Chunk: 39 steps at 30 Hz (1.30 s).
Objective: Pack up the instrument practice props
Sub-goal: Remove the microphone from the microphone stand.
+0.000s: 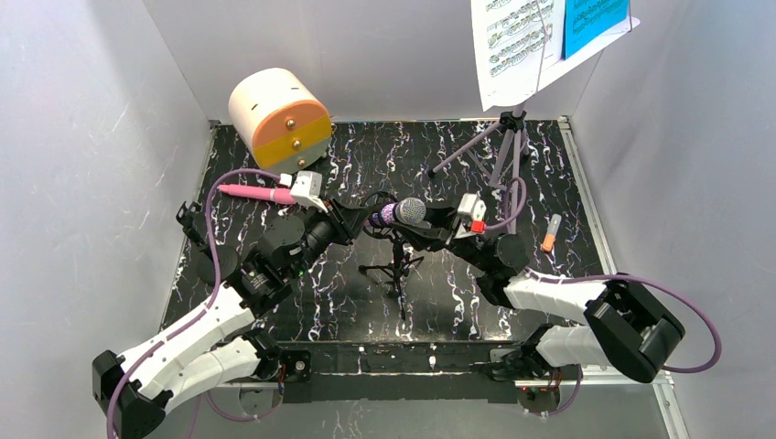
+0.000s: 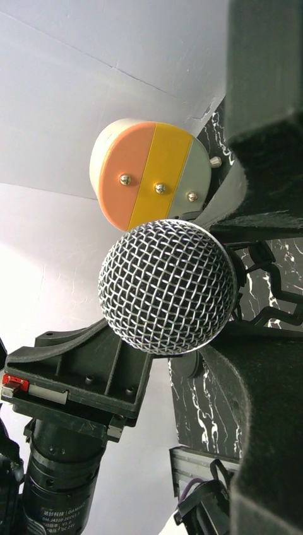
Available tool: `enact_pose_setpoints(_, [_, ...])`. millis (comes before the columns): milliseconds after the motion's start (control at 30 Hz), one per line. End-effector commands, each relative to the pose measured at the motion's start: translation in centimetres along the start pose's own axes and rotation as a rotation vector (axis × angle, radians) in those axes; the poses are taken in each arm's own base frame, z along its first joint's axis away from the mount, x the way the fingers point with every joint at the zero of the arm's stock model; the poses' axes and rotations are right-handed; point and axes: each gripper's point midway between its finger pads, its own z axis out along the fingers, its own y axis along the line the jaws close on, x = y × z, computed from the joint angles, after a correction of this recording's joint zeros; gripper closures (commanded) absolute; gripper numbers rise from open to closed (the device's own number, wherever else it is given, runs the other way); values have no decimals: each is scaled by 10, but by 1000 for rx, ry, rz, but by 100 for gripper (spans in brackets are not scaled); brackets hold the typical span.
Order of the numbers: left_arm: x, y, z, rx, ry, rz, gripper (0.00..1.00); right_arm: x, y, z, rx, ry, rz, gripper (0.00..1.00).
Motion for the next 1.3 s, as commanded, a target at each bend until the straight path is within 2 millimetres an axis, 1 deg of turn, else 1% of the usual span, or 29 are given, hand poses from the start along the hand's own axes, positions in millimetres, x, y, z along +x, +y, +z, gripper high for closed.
enact_pose_setpoints(0, [-1,93,-11,-418,-28,159,100,-128,18,-15,-43,-435,-126,99])
enact_pose_setpoints(100, [-4,100,-14,-459,-44,171,100,-140,21,-22,-43,-460,-131,99])
enact_pose_setpoints(133, [-2,105,-17,-483,-31,185,100,-143,21,-24,-38,-468,-135,99])
enact_pose_setpoints(233, [-6,113,-22,-533,-42,208,100,-150,20,-30,-16,-486,-147,99])
enact_pose_setpoints(367, [-10,118,-24,-567,-51,230,100,-155,21,-34,-9,-487,-160,99])
enact_pose_setpoints(467, [-10,117,-22,-567,-50,232,100,-159,21,-37,-2,-495,-166,99])
enact_pose_setpoints(667, [-8,106,-14,-501,-42,214,100,-173,19,-48,39,-531,-180,99])
enact_pose_setpoints(733, [-11,100,-10,-473,-58,199,100,-180,18,-53,58,-549,-188,99])
enact_pose_setpoints(967, [-8,99,-6,-464,-49,192,100,-203,19,-68,102,-565,-228,99])
enact_pose_setpoints(1100, [-7,83,0,-376,-41,186,100,-201,12,-65,136,-524,-235,99])
enact_pose_setpoints(1167, [-8,71,3,-307,-44,182,100,-195,5,-62,164,-490,-229,99])
enact_pose_setpoints(1267, [-10,49,7,-188,-44,177,95,-185,-3,-60,200,-449,-212,99])
